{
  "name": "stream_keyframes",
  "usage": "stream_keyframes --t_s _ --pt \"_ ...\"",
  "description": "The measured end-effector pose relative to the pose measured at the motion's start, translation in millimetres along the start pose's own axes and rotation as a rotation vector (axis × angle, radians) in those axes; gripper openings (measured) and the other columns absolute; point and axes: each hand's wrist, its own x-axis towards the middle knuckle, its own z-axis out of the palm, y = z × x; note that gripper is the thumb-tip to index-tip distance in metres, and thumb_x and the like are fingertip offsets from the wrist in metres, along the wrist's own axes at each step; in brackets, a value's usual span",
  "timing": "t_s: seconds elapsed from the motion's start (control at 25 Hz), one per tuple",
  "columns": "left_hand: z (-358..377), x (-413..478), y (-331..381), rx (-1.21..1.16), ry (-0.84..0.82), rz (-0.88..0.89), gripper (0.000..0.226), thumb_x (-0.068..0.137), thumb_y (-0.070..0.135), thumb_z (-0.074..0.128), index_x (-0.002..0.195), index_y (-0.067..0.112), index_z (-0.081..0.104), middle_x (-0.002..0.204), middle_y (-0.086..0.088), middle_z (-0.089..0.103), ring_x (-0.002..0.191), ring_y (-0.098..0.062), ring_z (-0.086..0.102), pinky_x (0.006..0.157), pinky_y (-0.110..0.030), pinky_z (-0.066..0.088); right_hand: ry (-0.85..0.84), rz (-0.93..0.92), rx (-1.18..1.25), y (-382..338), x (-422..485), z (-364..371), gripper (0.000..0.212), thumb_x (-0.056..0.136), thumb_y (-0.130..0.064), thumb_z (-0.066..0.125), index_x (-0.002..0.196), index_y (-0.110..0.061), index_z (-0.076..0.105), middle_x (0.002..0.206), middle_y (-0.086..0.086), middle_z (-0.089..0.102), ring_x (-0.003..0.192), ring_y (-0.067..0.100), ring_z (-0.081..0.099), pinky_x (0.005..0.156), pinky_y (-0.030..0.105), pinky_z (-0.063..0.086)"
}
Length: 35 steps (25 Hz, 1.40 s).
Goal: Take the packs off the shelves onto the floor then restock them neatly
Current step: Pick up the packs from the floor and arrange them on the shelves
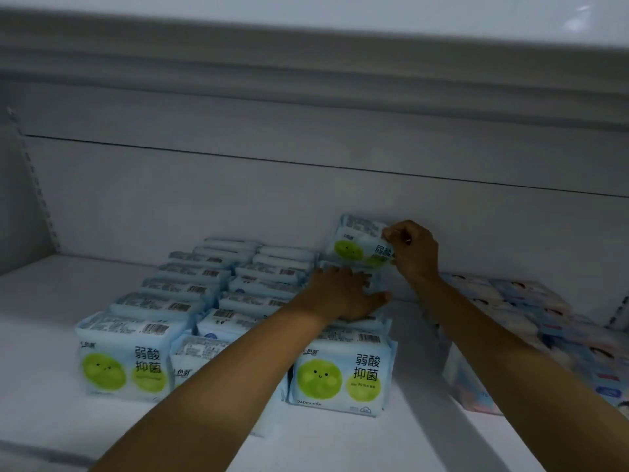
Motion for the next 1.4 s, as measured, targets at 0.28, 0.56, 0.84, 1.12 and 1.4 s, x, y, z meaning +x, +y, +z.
stream_keyframes --t_s 0.28,0.56,0.84,1.12,1.4 --pt "-29.5 -32.4 -29.9 -0.370 0.144 0.122 0.063 0.098 0.057 0.031 0.152 0.024 0.023 0.158 -0.002 0.026 0.142 -0.024 0.030 0.115 -0.037 0.019 -0.280 0.157 -0.261 9.1 -14.0 19.7 0.026 0.093 -0.024 0.058 0.110 -0.004 0.062 0.114 0.018 0.063 0.097 0.029 0.059 0.079 0.031 0.043" --pt "-72.2 -95.0 -134.4 -0.345 0.203 0.015 0.040 0.104 0.036 0.031 0.140 0.025 0.043 0.146 0.003 0.044 0.126 -0.015 0.045 0.092 -0.019 0.028 -0.377 -0.032 -0.257 -56.6 -18.4 25.4 0.012 0.091 -0.030 0.063 0.092 -0.018 0.064 0.103 0.009 0.067 0.091 0.024 0.062 0.082 0.034 0.051" --pt "-55.5 -117.3 -166.4 -0.353 0.284 -0.020 0.034 0.104 0.021 0.035 0.133 0.023 0.051 0.140 0.000 0.051 0.123 -0.017 0.049 0.093 -0.022 0.036 -0.759 -0.313 -0.568 -116.8 -78.6 75.3 0.024 0.081 -0.042 0.072 0.090 -0.021 0.076 0.093 -0.004 0.072 0.084 0.014 0.064 0.084 0.033 0.050" --pt "-52.9 -128.0 -158.6 -0.476 0.945 0.247 0.038 0.100 0.022 0.045 0.137 0.018 0.047 0.141 -0.001 0.045 0.128 -0.017 0.043 0.105 -0.026 0.034 -0.233 -0.378 -0.324 -159.3 -81.7 43.1 0.013 0.090 -0.020 0.063 0.083 -0.013 0.071 0.086 0.000 0.063 0.080 0.016 0.058 0.076 0.032 0.048" --pt "-67.7 -142.3 -127.2 -1.173 0.988 0.089 0.037 0.100 0.029 0.047 0.135 0.019 0.041 0.130 0.007 0.044 0.119 -0.007 0.045 0.088 -0.013 0.042 -0.063 -0.427 -0.068 -187.0 -82.0 3.6 0.014 0.090 -0.020 0.065 0.076 -0.017 0.062 0.081 -0.003 0.061 0.077 0.013 0.057 0.073 0.030 0.048"
